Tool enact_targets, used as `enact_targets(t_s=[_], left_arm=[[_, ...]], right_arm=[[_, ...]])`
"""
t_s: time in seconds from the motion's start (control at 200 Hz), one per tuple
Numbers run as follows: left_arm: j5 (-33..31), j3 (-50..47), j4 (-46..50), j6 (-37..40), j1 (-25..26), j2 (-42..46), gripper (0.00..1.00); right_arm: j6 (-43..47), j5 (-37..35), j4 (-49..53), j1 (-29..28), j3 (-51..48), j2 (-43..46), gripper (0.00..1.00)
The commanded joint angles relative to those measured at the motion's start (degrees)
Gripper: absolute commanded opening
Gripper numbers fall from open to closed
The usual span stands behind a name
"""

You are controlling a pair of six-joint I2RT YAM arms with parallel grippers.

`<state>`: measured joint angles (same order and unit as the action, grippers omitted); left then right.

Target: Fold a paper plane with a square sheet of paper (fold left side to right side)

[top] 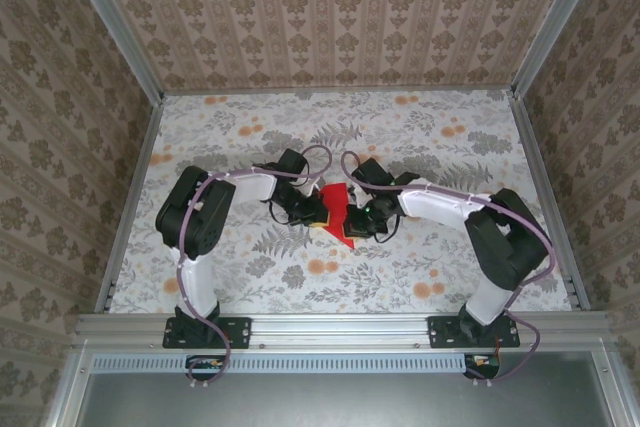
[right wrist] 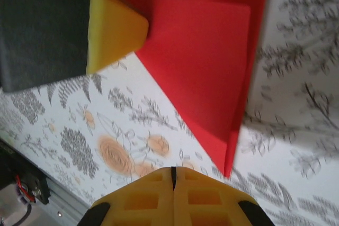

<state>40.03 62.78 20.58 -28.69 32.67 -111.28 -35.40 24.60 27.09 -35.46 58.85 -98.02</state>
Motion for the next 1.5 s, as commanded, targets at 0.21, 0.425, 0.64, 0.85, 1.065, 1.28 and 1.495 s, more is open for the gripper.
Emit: enact_targets(t_s=[0.21,0.425,0.64,0.85,1.065,1.28,1.495], left_arm=[[-5.6,0.4,4.4,0.2,0.2,-0.2,0.04],[-5.2,-0.7,4.1,1.7,1.5,6.1,0.06],[-0.8,-1.3,1.2,1.6,4.3,6.3,0.03],[-0.4,0.1,1.7,2.0,6.1,2.9,0.02],[-1.5,-0.3,2.5,2.9,6.4,2.0,0.02],[-4.8,-0.6,3.3,3.6,5.8,0.8,0.01],[-7.2,-1.4,3.4,4.2,4.1,0.5,0.00]], right_arm=[[-1.0,-2.3,1.2,0.0,1.5,-7.5,0.00],[0.0,-5.4,5.3,0.0,0.8,-8.9,0.00],[0.1,-5.3,5.4,0.0,0.8,-9.4,0.00],[0.0,-5.3,5.6,0.0,1.1,-9.5,0.00],[0.3,-5.5,6.1,0.0,1.4,-9.8,0.00],[0.7,-6.2,7.2,0.0,1.4,-9.8,0.00],[0.8,-6.3,7.7,0.0,1.0,-9.8,0.00]])
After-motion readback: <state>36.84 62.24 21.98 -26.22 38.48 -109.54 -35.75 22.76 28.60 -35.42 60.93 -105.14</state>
